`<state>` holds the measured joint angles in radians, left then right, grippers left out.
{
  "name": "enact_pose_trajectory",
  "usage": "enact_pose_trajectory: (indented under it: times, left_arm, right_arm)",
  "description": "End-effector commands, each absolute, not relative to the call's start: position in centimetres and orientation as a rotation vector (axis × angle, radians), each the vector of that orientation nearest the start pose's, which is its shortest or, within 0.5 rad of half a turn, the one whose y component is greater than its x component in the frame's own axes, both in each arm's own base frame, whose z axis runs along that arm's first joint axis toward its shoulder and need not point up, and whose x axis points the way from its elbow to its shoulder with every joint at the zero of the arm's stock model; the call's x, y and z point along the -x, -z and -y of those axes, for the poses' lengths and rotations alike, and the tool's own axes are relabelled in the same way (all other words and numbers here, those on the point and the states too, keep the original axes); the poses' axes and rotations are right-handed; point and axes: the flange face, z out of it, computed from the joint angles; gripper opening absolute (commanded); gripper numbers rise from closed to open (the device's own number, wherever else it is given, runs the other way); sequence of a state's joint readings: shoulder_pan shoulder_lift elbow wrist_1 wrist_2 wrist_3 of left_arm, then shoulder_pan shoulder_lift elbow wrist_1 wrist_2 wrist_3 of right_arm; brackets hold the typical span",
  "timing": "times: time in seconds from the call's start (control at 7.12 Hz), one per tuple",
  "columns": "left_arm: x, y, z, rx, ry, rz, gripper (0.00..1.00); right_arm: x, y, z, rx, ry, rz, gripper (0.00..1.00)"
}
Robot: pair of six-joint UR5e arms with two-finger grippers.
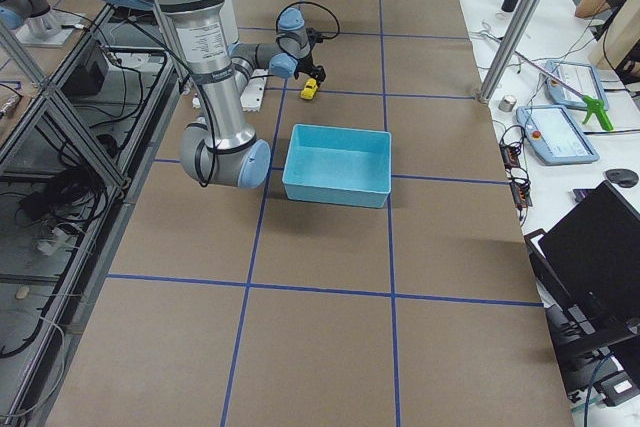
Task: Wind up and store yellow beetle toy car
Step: 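Close the right gripper around the yellow car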
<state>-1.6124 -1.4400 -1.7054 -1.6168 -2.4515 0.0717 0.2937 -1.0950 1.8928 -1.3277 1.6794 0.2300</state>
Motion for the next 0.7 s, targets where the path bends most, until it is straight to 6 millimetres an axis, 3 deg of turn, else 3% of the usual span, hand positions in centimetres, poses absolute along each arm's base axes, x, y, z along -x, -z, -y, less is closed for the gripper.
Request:
enact_pose_trajectory:
  times: [0.0,0.28,0.56]
  left_arm:
    - [7.5,-64.0,44.0,-0.099,-0.050,-0.876,1.00]
    - [7.5,-64.1,44.0,-0.096,-0.050,-0.878,1.00]
    - [7.5,-64.4,44.0,-0.090,-0.048,-0.878,1.00]
  right_arm:
    - [56.3,-22.4,29.8,-0.732,0.989,0.812,1.00]
    - [59.5,-22.3,30.8,-0.756,0.978,0.816,1.00]
    - [60.4,-22.0,30.8,-0.751,0.973,0.820,1.00]
